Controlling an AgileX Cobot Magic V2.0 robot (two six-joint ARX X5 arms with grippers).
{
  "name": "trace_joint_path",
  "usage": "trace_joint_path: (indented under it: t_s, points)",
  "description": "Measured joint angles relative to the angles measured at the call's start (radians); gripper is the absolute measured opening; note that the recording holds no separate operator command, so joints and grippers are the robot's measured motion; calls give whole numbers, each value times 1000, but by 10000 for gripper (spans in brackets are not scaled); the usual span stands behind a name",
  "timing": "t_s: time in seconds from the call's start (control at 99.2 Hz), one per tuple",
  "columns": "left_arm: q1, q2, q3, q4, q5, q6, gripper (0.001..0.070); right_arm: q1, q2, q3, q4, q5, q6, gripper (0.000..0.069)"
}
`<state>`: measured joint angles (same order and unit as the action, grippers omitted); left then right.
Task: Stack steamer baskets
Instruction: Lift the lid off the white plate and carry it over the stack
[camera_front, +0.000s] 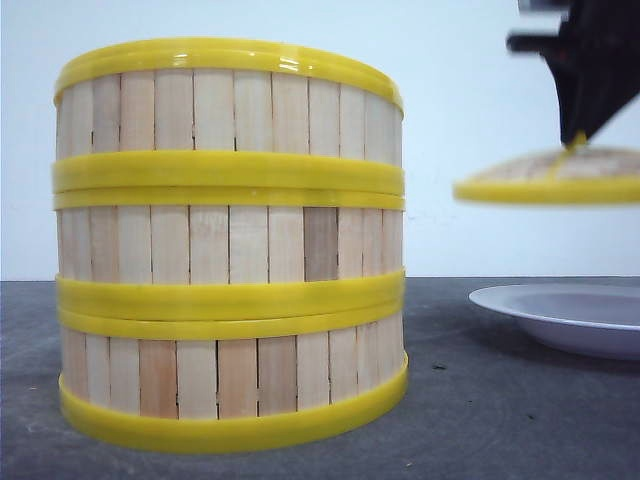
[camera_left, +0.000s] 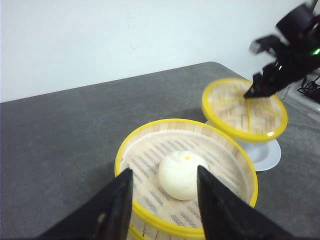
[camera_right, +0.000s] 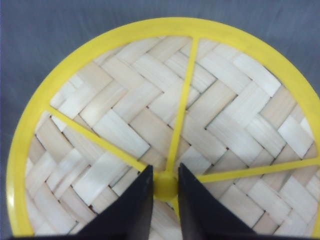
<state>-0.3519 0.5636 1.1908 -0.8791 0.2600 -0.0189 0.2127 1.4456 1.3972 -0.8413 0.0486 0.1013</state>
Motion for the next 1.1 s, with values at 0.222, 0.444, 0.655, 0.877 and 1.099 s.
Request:
trace_joint_path:
  t_s: [0.222, 0.444, 0.655, 0.877, 1.099]
  points:
    - [0, 0, 0, -1, 0, 0, 233, 79, -7, 212, -131, -37, -1, 56]
    - [0, 0, 0, -1, 0, 0, 233, 261, -10, 383, -149, -120, 0, 55]
    - [0, 0, 0, -2, 0, 0, 233, 476, -4, 393, -150, -126, 0, 55]
    - [0, 0, 0, -4, 0, 0, 233, 634, 60, 393, -143, -110, -3, 55]
    - [0, 0, 0, -7, 0, 0, 233, 668, 120, 393, -142, -96, -16, 55]
